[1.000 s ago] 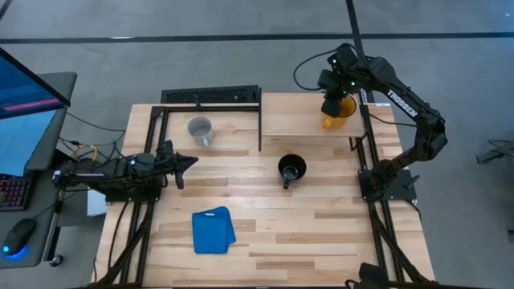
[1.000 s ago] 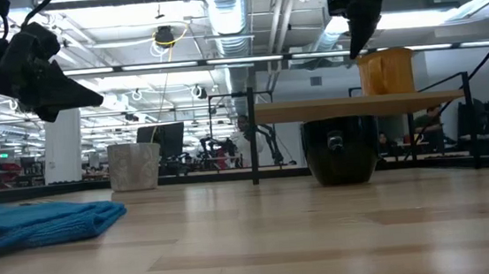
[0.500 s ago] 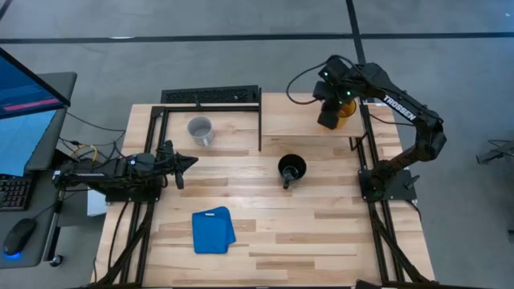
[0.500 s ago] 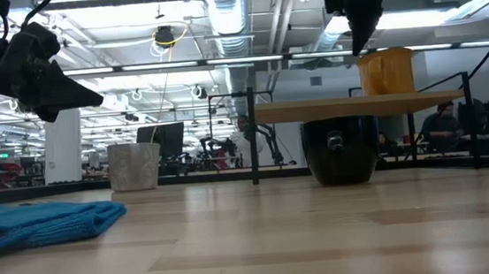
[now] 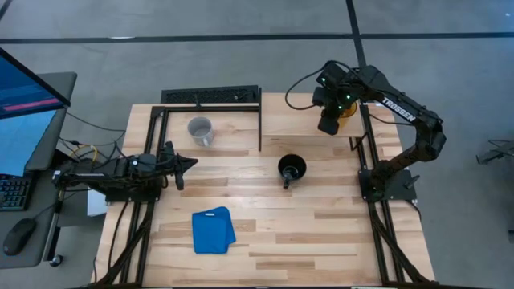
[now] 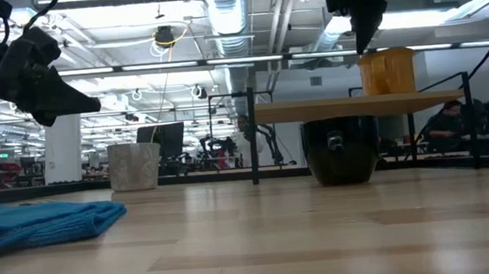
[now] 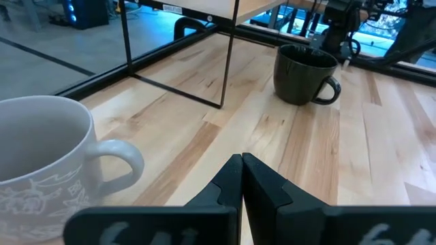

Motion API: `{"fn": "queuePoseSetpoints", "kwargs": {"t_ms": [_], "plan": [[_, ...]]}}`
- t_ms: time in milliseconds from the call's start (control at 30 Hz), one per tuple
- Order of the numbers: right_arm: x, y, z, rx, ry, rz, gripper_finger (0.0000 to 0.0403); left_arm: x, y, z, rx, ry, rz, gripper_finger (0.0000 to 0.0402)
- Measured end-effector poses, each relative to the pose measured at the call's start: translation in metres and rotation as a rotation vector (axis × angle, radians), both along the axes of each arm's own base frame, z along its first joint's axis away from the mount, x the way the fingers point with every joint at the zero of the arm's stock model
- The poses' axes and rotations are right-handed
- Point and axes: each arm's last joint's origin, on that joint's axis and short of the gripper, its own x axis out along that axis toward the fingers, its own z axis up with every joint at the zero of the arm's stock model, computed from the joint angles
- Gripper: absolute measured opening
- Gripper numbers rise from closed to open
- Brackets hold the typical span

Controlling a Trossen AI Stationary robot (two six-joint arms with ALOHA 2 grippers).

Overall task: Stack small to large cups/mugs on shelf
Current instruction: Put the yellow mug on the shelf

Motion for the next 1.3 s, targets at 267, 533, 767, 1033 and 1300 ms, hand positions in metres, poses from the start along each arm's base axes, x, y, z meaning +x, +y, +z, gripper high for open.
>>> {"fn": "queuePoseSetpoints", "kwargs": {"t_ms": [267, 533, 767, 1033, 1300], "plan": [[-0.003, 0.000, -0.001, 0.017, 0.025, -0.054, 0.0093, 0.000, 0.000, -0.001, -0.006, 0.007, 0.002, 0.0000], [-0.008, 0.001, -0.002, 0.014, 0.081, -0.071, 0.0093, -0.001, 0.000, -0.002, -0.028, 0.012, 0.008, 0.0000], [-0.010, 0.001, -0.002, 0.005, 0.115, -0.077, 0.0093, -0.001, 0.000, -0.002, -0.029, 0.011, 0.008, 0.0000], [-0.014, 0.001, -0.003, -0.036, 0.181, -0.093, 0.0093, -0.001, 0.000, -0.002, -0.031, 0.009, 0.009, 0.0000], [-0.015, 0.002, -0.003, -0.032, 0.193, -0.093, 0.0093, -0.001, 0.000, -0.002, -0.036, 0.006, 0.010, 0.0000]]}}
